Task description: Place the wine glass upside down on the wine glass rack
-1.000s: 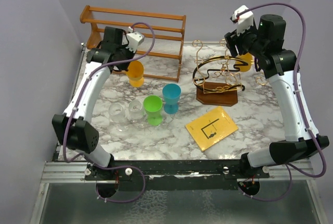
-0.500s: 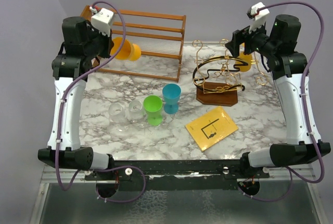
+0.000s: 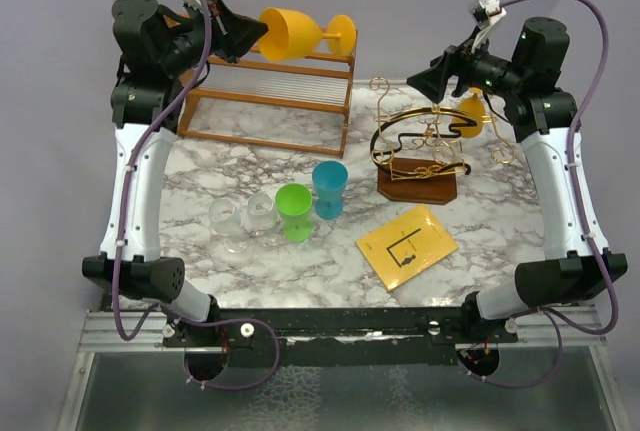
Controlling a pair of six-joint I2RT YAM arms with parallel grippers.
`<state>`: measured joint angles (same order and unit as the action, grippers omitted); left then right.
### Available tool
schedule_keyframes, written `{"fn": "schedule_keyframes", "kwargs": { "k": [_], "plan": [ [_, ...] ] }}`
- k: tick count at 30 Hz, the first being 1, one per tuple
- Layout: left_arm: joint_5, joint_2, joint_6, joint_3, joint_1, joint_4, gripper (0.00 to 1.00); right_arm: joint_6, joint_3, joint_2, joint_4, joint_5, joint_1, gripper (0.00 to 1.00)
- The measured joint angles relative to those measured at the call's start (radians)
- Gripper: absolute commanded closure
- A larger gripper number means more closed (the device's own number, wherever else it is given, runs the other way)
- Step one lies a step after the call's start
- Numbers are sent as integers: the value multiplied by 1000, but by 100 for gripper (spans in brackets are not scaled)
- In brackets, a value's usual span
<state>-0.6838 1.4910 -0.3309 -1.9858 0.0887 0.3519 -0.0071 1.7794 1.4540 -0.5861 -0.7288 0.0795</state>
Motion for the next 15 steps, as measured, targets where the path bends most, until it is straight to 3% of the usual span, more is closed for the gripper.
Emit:
{"fn": "schedule_keyframes", "kwargs": {
  "k": [5,15],
  "plan": [
    [-34,103,-103,-23,63,-72,100,149,-21,34,108,-88,0,23],
    [-34,188,-144,-78,173,-105,100,296,-21,97,245,-125,18,24]
  ]
}}
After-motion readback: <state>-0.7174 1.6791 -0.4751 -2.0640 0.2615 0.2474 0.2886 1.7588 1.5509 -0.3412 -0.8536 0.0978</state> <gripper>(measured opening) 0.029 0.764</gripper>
